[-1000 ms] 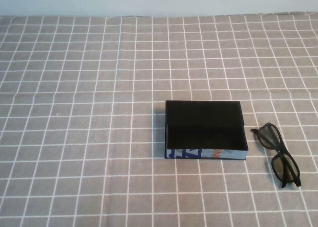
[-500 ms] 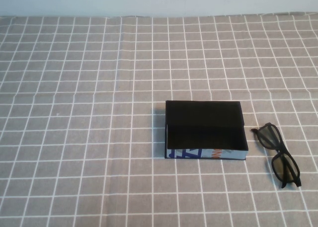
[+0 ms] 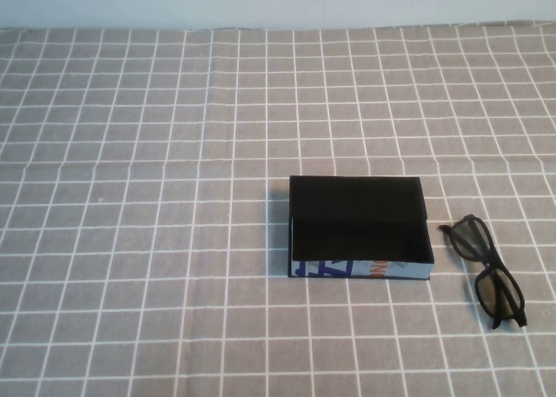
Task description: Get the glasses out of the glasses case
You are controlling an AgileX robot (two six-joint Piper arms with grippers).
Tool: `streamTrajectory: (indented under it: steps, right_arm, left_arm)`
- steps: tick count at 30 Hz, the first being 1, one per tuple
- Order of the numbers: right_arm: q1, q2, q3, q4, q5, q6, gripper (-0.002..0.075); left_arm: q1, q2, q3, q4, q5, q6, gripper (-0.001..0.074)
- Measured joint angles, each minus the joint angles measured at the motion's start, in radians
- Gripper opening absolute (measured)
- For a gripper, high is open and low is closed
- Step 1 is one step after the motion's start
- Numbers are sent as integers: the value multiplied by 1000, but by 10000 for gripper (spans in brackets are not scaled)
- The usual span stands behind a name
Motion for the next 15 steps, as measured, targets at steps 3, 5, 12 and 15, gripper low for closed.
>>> streamTrajectory:
  steps: [3,5,12,15]
  right_arm:
    - [0,-58,93,-14,-33,0,-18]
    - [0,-109,168,-14,-66,0,-18]
    - [0,-306,492,-85,-177,107,-18]
    - [0,-352,612,-187,-215,255,-18]
  left_arm:
    - [0,0,0,0,0,0,-5]
    - [0,0,0,0,0,0,-5]
    - [0,0,0,0,0,0,-5]
    - [0,0,0,0,0,0,-5]
